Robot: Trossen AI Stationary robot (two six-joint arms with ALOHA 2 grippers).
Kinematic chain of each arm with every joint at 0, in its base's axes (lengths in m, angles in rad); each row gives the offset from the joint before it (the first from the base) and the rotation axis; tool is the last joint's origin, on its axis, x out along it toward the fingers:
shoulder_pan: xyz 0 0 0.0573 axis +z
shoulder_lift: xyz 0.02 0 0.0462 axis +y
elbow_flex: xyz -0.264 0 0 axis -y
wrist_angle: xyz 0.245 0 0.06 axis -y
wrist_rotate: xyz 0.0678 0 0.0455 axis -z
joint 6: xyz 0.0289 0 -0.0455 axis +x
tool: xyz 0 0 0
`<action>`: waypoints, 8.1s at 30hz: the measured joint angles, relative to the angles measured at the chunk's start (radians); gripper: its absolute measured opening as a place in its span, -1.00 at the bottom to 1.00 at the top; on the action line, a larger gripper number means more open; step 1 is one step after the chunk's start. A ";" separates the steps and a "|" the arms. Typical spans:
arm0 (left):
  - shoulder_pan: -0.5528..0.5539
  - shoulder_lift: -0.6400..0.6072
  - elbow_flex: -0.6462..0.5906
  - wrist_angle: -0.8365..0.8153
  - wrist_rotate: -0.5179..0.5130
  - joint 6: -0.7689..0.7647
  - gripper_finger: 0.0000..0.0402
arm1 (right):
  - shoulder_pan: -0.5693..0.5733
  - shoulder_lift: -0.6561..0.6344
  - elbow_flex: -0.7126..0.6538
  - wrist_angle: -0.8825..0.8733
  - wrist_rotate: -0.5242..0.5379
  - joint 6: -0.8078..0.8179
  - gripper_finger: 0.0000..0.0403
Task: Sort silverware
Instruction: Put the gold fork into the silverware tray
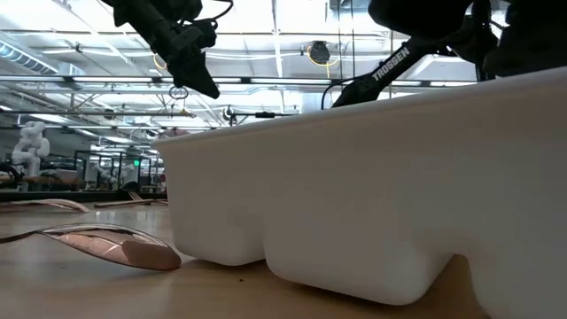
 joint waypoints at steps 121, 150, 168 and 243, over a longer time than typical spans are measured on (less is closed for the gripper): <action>0.000 0.040 0.000 0.081 0.000 0.018 -0.71 | 0.078 0.049 0.027 0.135 -0.040 0.075 -0.42; 0.000 0.128 0.000 0.078 0.004 0.014 -0.71 | 0.088 0.051 0.045 0.155 -0.024 0.078 -0.23; 0.000 0.130 0.000 0.079 0.007 0.015 -0.71 | 0.112 0.051 0.045 0.147 -0.008 0.024 -0.55; 0.059 0.917 0.695 -0.167 -0.254 0.441 -0.71 | 0.186 -0.726 0.045 -0.452 0.178 -0.662 -0.20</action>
